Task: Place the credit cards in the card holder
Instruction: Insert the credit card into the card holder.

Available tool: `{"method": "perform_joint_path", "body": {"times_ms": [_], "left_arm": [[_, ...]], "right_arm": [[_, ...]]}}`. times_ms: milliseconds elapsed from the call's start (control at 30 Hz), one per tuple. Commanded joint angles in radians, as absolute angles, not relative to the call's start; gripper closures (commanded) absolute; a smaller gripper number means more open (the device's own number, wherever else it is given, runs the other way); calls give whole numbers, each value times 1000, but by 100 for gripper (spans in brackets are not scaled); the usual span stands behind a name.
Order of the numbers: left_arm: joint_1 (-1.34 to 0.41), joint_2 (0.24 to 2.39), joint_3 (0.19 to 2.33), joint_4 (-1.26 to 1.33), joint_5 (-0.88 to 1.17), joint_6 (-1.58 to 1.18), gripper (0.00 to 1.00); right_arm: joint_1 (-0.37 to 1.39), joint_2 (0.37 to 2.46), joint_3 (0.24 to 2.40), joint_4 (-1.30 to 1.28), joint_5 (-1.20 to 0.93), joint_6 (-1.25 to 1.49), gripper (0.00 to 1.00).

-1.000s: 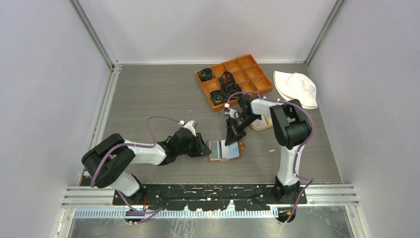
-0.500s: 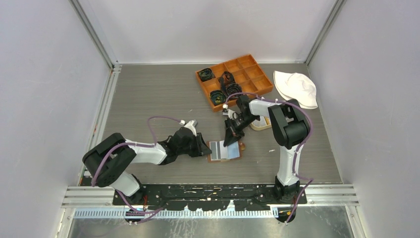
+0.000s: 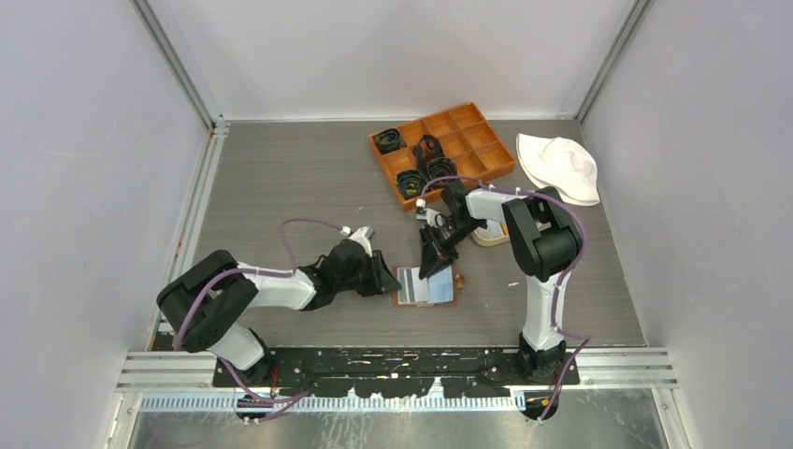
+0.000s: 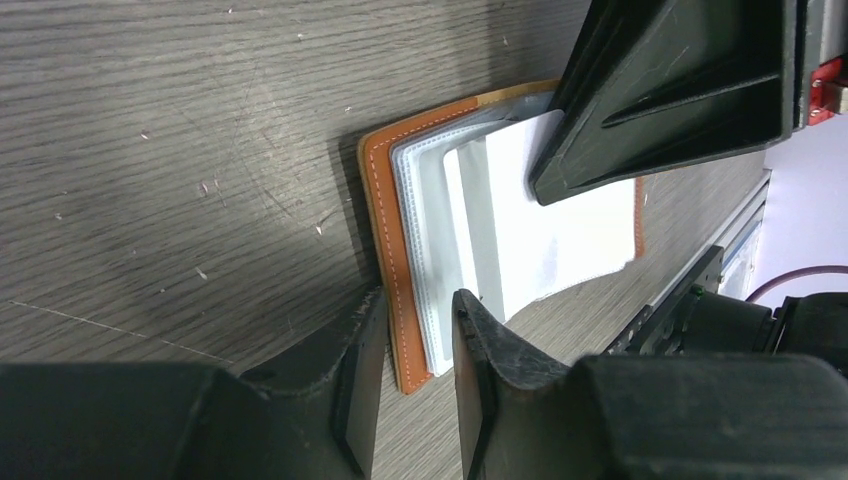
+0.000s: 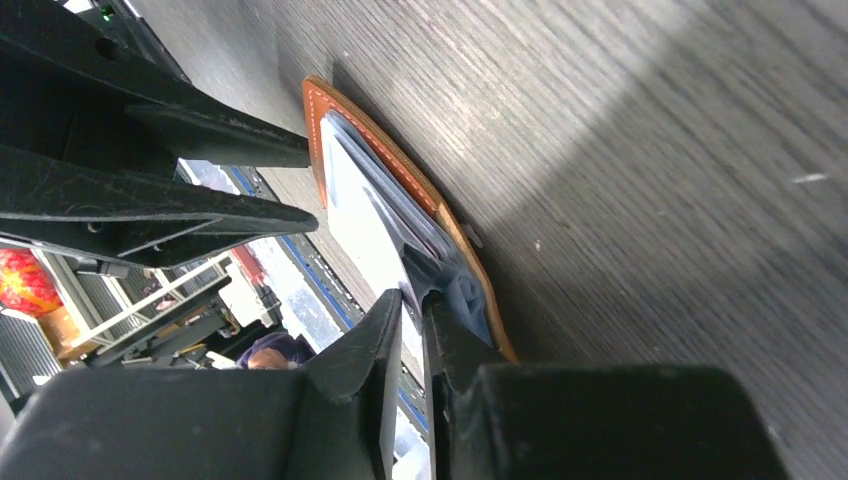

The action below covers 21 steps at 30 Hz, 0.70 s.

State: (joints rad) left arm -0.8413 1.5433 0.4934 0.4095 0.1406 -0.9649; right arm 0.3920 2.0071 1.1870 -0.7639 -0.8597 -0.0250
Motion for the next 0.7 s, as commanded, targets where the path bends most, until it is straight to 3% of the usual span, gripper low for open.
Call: {"method": "perform_joint_path", "body": {"times_ms": [0,367,667], "left_arm": [[-847,1476,499,374,98,-935,67],[-933,1170,531,125,-87,-778,66],[-1197,1395,772,43,-350,-762,88]], "right_arm": [[406,2009,1213,-739,-847,-38,81],[407,2010,1218,-747,-845,-46,78],[407,2014,1225,-753,-838,-50,78]]}}
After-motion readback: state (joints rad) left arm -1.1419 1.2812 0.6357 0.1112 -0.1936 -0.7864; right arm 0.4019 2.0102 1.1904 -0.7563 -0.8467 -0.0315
